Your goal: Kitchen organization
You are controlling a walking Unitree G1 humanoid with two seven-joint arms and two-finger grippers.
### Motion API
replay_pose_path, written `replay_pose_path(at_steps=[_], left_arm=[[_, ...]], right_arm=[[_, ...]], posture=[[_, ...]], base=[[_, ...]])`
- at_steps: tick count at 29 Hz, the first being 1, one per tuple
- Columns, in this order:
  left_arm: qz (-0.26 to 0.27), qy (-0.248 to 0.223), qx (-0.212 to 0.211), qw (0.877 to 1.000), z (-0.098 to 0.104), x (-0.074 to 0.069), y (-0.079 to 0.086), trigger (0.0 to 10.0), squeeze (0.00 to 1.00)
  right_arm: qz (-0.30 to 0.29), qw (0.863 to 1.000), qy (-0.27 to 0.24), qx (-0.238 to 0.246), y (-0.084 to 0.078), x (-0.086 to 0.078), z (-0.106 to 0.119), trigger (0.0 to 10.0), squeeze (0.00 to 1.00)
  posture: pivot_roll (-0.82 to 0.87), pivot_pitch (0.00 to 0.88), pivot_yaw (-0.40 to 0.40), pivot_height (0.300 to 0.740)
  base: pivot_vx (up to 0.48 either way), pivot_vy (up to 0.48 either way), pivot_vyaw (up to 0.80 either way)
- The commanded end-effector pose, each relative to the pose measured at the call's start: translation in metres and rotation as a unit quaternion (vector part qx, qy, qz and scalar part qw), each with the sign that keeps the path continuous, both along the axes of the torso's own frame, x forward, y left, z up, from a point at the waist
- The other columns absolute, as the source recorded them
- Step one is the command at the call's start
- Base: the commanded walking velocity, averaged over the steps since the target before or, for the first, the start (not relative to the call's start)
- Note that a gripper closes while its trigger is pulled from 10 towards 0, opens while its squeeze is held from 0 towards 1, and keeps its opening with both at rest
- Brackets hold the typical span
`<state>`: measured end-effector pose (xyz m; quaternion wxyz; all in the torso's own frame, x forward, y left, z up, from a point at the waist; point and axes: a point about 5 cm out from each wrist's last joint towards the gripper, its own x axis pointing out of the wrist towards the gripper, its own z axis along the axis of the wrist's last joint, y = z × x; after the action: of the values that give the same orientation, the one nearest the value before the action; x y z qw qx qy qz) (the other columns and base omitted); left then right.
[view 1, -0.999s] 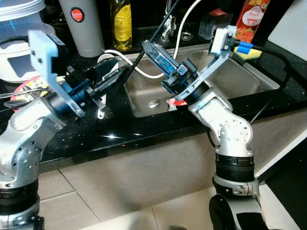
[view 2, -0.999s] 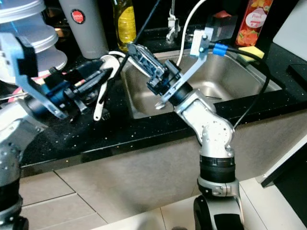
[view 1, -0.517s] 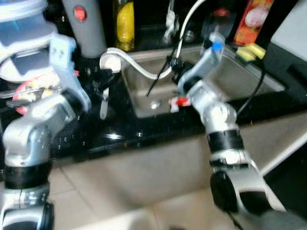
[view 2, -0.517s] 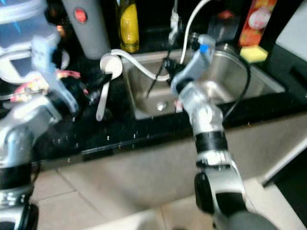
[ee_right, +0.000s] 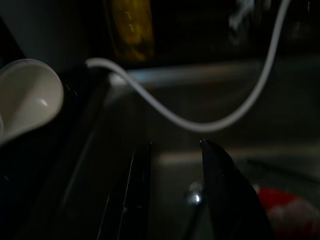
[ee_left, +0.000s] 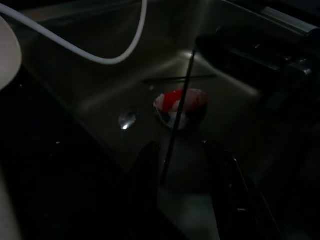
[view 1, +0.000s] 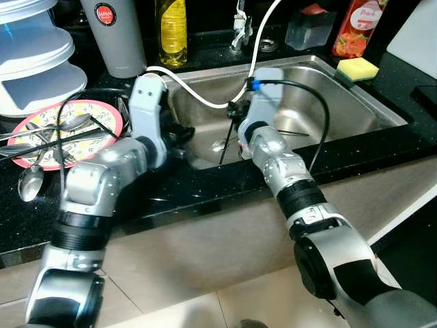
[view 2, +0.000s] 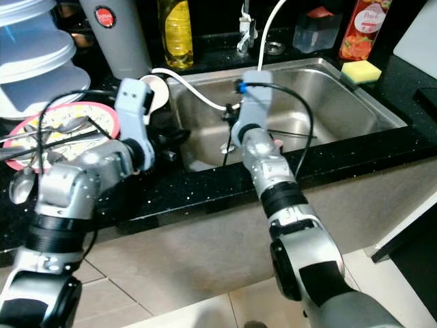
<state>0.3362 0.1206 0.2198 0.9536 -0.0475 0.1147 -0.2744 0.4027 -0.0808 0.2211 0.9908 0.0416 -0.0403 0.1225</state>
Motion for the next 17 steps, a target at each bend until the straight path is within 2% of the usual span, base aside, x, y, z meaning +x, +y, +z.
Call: replay_pose_path(at_steps=[1, 2, 4, 7, 9, 10, 11, 13, 14, 17], left_arm=[[0.019, -0.011, 0.0, 1.0, 0.004, 0.0, 0.003, 10.0, 0.0], [0.019, -0.011, 0.0, 1.0, 0.004, 0.0, 0.003, 10.0, 0.0], [0.074, -0.028, 0.016, 0.997, 0.011, 0.005, 0.016, 10.0, 0.0], [0.097, -0.034, 0.027, 0.994, 0.013, 0.008, 0.022, 10.0, 0.0], [0.154, -0.031, 0.067, 0.985, 0.013, 0.015, 0.034, 10.0, 0.0], [0.154, -0.031, 0.067, 0.985, 0.013, 0.015, 0.034, 10.0, 0.0], [0.176, -0.029, 0.086, 0.98, 0.011, 0.021, 0.035, 10.0, 0.16], [0.177, -0.029, 0.088, 0.98, 0.01, 0.022, 0.034, 10.0, 0.16], [0.176, -0.024, 0.086, 0.98, 0.008, 0.024, 0.031, 10.0, 1.0], [0.182, -0.002, 0.084, 0.98, 0.001, 0.03, 0.028, 10.0, 1.0]], right_arm=[[0.005, 0.998, -0.056, 0.014, 0.001, 0.001, 0.024, 10.0, 0.0], [0.005, 0.998, -0.056, 0.014, 0.001, 0.001, 0.024, 10.0, 0.0], [0.018, 0.991, -0.12, 0.05, -0.001, -0.003, 0.052, 10.0, 0.0], [0.024, 0.988, -0.139, 0.06, -0.001, -0.005, 0.061, 10.0, 0.0], [0.032, 0.984, -0.161, 0.068, 0.0, -0.008, 0.071, 10.0, 0.0], [0.032, 0.984, -0.161, 0.068, 0.0, -0.008, 0.071, 10.0, 0.0], [0.035, 0.983, -0.168, 0.065, 0.001, -0.009, 0.072, 10.0, 0.0], [0.036, 0.983, -0.169, 0.064, 0.001, -0.009, 0.072, 10.0, 0.0], [0.036, 0.983, -0.169, 0.063, 0.002, -0.009, 0.071, 10.0, 0.0], [0.041, 0.982, -0.172, 0.063, 0.005, -0.009, 0.072, 10.0, 0.0]], posture=[[-0.02, 0.0, 0.002, 0.74], [-0.02, 0.0, 0.002, 0.74], [-0.02, 0.0, 0.005, 0.74], [-0.02, 0.0, 0.005, 0.74], [-0.03, 0.0, 0.009, 0.74], [-0.03, 0.0, 0.009, 0.74], [-0.03, 0.0, 0.014, 0.74], [-0.03, 0.0, 0.014, 0.74], [-0.03, 0.0, 0.015, 0.74], [-0.04, 0.0, 0.014, 0.74]], base=[[0.0, 0.0, 0.0], [0.0, 0.0, 0.0], [0.0, 0.0, 0.0], [0.0, 0.0, 0.0], [0.0, 0.0, 0.0], [0.0, 0.0, 0.0], [0.0, 0.0, 0.0], [0.0, 0.0, 0.0], [0.0, 0.0, 0.0], [0.0, 0.0, 0.0]])
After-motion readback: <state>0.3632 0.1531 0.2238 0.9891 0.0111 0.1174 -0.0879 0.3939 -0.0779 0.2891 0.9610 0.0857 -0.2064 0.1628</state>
